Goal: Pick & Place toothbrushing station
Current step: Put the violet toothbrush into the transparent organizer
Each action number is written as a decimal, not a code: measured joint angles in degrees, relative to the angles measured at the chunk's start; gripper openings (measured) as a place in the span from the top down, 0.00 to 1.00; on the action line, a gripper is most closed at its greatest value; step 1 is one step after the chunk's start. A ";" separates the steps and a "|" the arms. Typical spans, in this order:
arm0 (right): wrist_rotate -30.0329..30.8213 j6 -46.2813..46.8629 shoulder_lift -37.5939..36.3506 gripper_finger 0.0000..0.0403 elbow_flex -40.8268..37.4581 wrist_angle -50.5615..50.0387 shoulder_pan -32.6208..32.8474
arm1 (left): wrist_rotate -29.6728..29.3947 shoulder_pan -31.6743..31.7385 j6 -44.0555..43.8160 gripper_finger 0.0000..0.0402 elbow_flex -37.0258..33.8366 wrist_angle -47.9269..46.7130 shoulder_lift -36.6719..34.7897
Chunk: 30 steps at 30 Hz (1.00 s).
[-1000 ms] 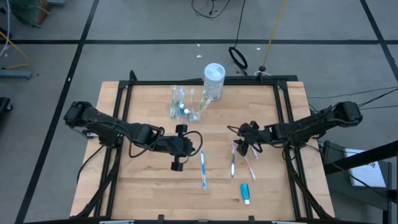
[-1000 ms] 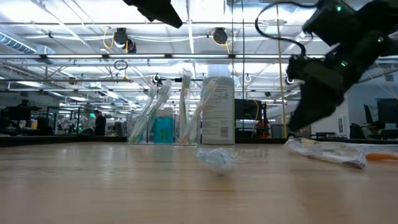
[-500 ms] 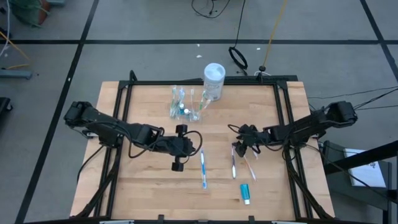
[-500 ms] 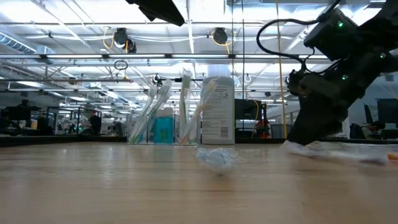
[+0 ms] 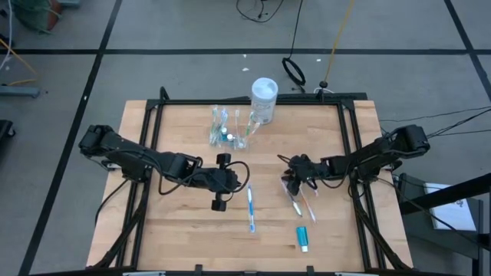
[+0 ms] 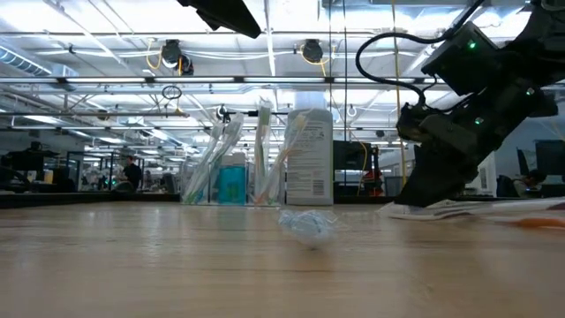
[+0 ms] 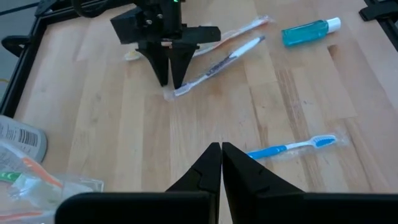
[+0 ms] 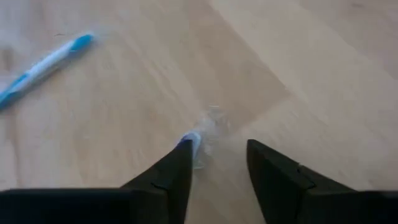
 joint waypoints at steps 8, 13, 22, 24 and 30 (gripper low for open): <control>-6.17 -7.78 0.22 0.96 -0.07 6.03 0.04 | 0.00 -0.09 0.03 0.95 0.00 -0.56 0.00; -6.03 -8.58 0.18 0.99 -0.08 7.45 -0.96 | 0.00 -0.09 -0.03 0.95 0.00 -1.35 0.00; -12.14 -7.94 0.09 0.89 -0.04 18.27 -0.89 | 0.00 -0.09 0.14 0.95 -0.02 -1.32 0.00; -13.75 -8.37 0.09 0.84 -0.03 19.15 -0.84 | 0.00 -0.09 0.23 0.95 -0.02 -1.32 0.00; -13.14 -9.67 0.09 0.66 -0.03 16.92 0.62 | 0.00 -0.09 -0.19 0.95 -0.02 -1.30 0.00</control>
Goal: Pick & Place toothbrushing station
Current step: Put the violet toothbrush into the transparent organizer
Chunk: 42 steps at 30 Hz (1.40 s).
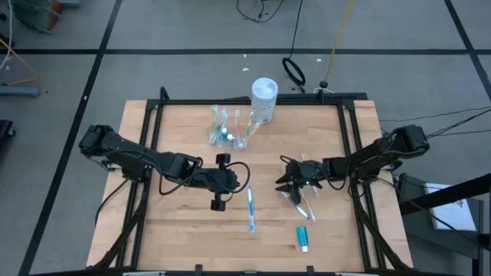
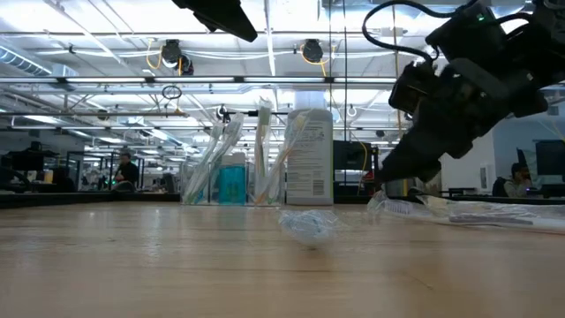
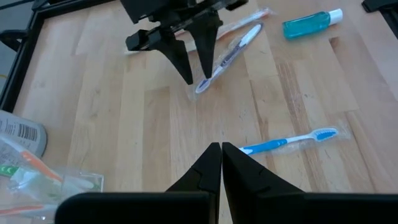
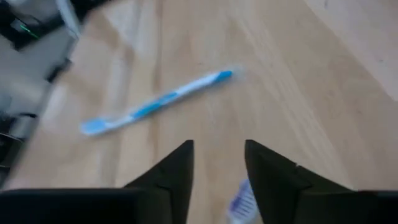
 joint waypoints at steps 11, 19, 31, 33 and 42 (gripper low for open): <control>6.13 1.64 4.15 0.50 0.03 -2.44 0.78 | 0.00 0.00 0.00 0.95 0.00 0.06 0.00; 6.14 -1.70 10.28 0.56 0.07 3.78 0.76 | 0.00 0.00 0.03 0.95 0.00 0.06 0.00; 5.65 -2.35 9.93 0.97 0.21 7.35 -1.40 | -0.01 -1.42 -0.36 0.95 0.02 -2.20 -0.73; 5.67 -2.45 9.83 0.94 0.39 11.04 -1.69 | -0.22 -1.97 1.06 0.95 0.10 -4.47 -1.43; 5.66 -14.67 9.79 0.97 6.24 40.67 -4.16 | -2.26 -3.30 -5.64 0.95 0.15 -11.16 -7.75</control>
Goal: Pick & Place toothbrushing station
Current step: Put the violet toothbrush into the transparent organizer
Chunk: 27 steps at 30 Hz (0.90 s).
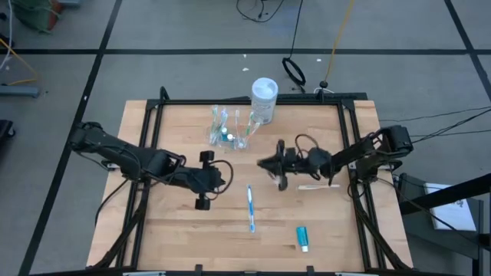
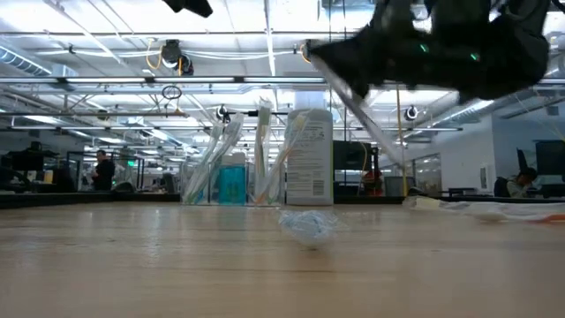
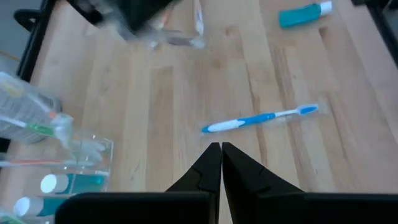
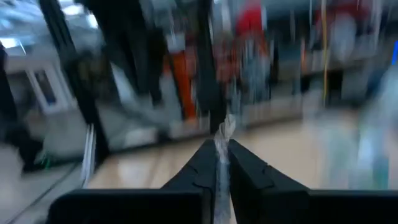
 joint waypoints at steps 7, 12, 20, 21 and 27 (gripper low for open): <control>0.06 -21.17 0.03 0.93 14.08 1.54 -3.67 | -3.53 -0.05 -0.13 0.95 0.02 -0.47 -1.98; 0.16 -26.23 3.23 0.96 23.13 -5.56 -7.19 | -4.49 0.05 -0.47 0.95 0.02 -0.16 -1.82; 0.73 -24.09 12.98 0.95 29.24 -1.70 -14.02 | -4.74 -0.06 -1.74 0.95 0.02 -0.19 -1.67; 1.22 -22.78 14.30 0.95 29.55 -0.28 -14.90 | -4.54 -0.06 -1.76 0.95 0.02 -0.37 -1.67; 1.88 -21.46 21.77 0.97 33.63 6.25 -18.55 | -3.72 -0.06 -1.85 0.95 0.02 -0.74 -1.67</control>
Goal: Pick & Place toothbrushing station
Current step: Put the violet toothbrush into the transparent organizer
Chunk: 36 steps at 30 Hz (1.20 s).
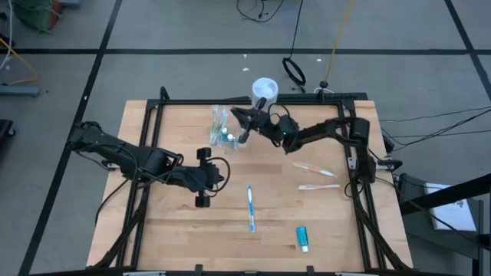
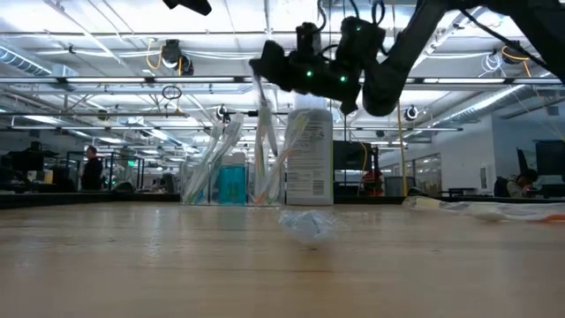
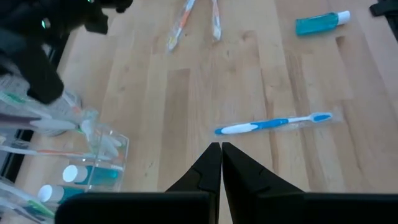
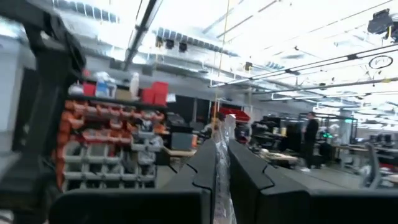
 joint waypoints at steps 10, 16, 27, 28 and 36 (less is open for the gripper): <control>-0.12 -3.52 3.23 0.95 2.01 -4.76 -0.93 | 0.02 0.07 1.67 0.95 0.00 -0.54 0.00; 0.44 -3.47 3.32 0.95 0.97 -6.61 0.21 | 0.04 0.07 3.23 0.95 0.00 -0.56 0.00; 10.72 -3.24 2.53 0.94 -2.19 -8.07 3.80 | 0.02 0.07 4.18 0.95 0.00 -1.01 0.00; 11.18 -4.00 2.51 0.94 -2.47 -8.03 4.22 | 0.02 0.07 4.58 0.95 0.00 -1.02 0.00; 23.46 -5.08 2.41 0.92 -4.31 -8.39 6.69 | 0.01 0.07 4.98 0.95 0.00 -1.00 0.00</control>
